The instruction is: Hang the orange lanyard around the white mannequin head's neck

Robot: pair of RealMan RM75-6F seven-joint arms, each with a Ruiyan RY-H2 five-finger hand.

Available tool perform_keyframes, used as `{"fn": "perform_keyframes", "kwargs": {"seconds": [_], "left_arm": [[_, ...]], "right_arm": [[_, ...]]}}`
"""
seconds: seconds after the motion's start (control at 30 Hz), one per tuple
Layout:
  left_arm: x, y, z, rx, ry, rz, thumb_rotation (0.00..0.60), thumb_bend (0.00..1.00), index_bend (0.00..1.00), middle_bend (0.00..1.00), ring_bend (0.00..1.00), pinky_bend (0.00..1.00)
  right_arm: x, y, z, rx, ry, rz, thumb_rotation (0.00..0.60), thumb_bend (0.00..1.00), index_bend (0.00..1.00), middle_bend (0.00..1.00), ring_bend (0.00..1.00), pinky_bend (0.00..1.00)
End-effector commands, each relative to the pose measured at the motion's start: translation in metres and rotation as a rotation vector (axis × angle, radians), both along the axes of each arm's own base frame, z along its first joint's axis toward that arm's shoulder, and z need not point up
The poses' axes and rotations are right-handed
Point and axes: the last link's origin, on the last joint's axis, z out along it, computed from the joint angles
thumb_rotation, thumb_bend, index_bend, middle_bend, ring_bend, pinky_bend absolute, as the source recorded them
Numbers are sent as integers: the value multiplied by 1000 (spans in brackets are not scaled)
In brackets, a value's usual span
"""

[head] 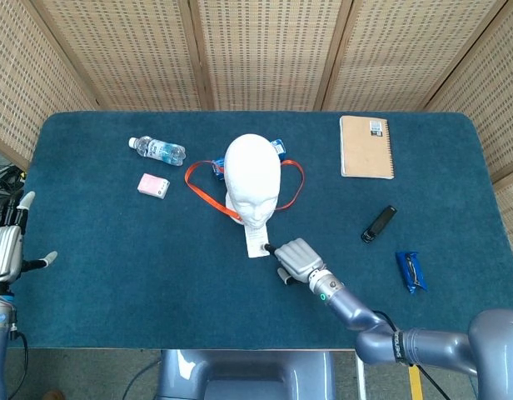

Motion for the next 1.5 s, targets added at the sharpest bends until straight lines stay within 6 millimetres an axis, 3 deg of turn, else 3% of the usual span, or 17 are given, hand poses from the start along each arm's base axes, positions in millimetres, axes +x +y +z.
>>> {"fn": "perform_keyframes", "kwargs": {"seconds": [0.03, 0.27, 0.7, 1.23, 1.5], "left_arm": [[-2, 1, 2, 5, -5, 6, 600, 0, 0, 0, 0, 0], [-3, 2, 2, 0, -8, 10, 600, 0, 0, 0, 0, 0], [-3, 2, 1, -4, -10, 11, 600, 0, 0, 0, 0, 0], [-5, 3, -1, -3, 1, 18, 600, 0, 0, 0, 0, 0], [-4, 4, -3, -4, 6, 21, 600, 0, 0, 0, 0, 0]], "right_arm": [[4, 0, -9, 1, 12, -10, 600, 738, 184, 722, 562, 615], [5, 2, -14, 14, 31, -20, 600, 737, 222, 725, 562, 615], [3, 32, -10, 157, 67, 57, 600, 736, 272, 731, 562, 615], [-1, 73, 22, 296, 118, 240, 600, 734, 309, 744, 562, 615], [-4, 83, 38, 309, 114, 280, 600, 737, 325, 749, 561, 614]]}}
